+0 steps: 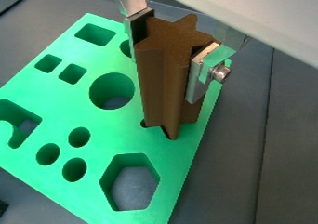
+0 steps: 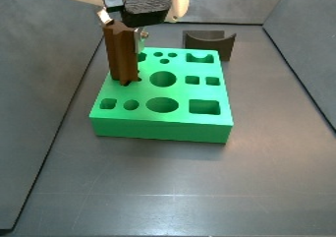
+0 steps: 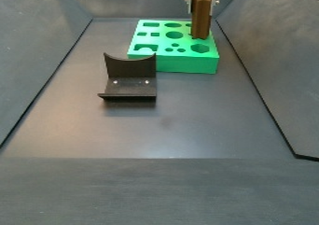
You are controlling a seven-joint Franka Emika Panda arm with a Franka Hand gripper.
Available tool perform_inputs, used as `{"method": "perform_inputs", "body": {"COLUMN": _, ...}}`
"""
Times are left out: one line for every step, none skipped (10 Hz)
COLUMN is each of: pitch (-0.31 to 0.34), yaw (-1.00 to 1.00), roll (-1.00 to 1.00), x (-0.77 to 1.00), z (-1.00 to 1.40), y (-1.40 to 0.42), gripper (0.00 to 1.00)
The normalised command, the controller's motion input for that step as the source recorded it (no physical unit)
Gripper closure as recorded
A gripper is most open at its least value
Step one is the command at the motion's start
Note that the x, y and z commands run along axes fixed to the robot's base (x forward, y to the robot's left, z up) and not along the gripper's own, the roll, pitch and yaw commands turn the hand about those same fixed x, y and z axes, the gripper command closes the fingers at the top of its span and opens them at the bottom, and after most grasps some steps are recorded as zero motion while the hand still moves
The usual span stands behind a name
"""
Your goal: Insert the star object.
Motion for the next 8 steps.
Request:
{"method": "perform_inputs", "body": {"pitch": 0.046, "yaw": 0.09, "roll": 0.21, "x": 0.33, "z": -0.57, "y": 0.00, "gripper": 1.00}}
{"method": "perform_inputs", "body": {"pitch": 0.026, "yaw": 0.13, "roll": 0.22, "x": 0.27, "z": -0.65, "y": 0.00, "gripper": 1.00}}
{"method": "perform_inputs", "body": {"pitch": 0.000, "yaw": 0.13, "roll": 0.20, "x": 0.17, "z": -0.65, "y": 0.00, "gripper": 1.00}}
{"method": "perform_inputs", "body": {"pitch": -0.033, "yaw": 0.14, "roll": 0.21, "x": 0.00, "z": -0.73, "y": 0.00, "gripper": 1.00}}
{"method": "perform_inputs", "body": {"pitch": -0.120, "yaw": 0.11, "roll": 0.19, "x": 0.00, "z": -0.85, "y": 0.00, "gripper": 1.00}}
{"method": "perform_inputs", "body": {"pitch": -0.084, "yaw": 0.01, "roll": 0.10, "x": 0.00, "z": -0.84, "y": 0.00, "gripper": 1.00}}
{"method": "perform_inputs", "body": {"pitch": -0.021, "yaw": 0.00, "roll": -0.07, "x": 0.04, "z": -0.19, "y": 0.00, "gripper": 1.00}}
{"method": "perform_inputs", "body": {"pitch": -0.054, "yaw": 0.00, "roll": 0.00, "x": -0.11, "z": 0.01, "y": 0.00, "gripper": 1.00}}
